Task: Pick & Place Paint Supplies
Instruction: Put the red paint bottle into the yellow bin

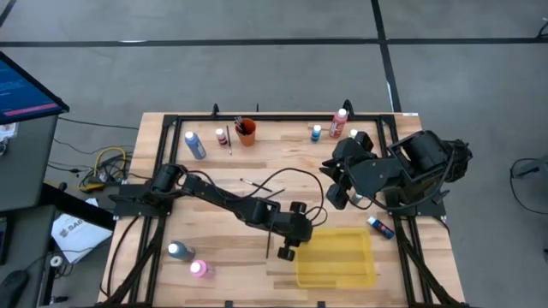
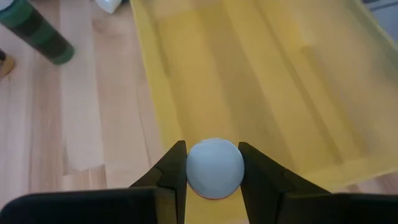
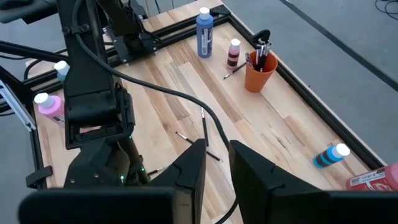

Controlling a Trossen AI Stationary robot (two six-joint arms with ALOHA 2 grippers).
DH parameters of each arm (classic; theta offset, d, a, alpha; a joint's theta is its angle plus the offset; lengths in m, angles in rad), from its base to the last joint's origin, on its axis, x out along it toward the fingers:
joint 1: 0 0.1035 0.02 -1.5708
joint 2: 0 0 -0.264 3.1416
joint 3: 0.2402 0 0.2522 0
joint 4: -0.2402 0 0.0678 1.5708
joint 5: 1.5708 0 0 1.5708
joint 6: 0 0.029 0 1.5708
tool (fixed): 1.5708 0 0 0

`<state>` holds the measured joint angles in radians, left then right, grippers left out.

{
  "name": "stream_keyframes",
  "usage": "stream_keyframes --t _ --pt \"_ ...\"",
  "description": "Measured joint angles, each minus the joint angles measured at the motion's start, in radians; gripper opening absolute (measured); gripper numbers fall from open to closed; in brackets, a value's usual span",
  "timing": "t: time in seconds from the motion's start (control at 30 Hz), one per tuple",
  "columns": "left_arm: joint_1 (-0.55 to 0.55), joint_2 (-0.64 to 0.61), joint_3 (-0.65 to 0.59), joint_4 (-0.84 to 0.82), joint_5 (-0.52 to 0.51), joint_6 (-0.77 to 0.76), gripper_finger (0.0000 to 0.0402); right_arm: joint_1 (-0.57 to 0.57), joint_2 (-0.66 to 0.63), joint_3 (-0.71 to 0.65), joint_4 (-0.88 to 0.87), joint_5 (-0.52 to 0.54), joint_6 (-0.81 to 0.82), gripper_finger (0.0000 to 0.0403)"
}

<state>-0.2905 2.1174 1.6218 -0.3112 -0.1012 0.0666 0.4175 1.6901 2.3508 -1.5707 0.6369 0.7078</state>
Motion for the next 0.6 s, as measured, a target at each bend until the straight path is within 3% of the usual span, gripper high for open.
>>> stream_keyframes --t 0.43,0.6 --pt "-0.003 -0.006 -0.031 0.003 -0.010 0.003 0.0091 -0.001 0.000 0.000 0.001 0.000 0.000 0.0068" --pt "-0.004 -0.006 -0.033 0.004 -0.042 0.002 0.0141 -0.001 0.000 0.000 0.001 0.000 0.017 0.0068"
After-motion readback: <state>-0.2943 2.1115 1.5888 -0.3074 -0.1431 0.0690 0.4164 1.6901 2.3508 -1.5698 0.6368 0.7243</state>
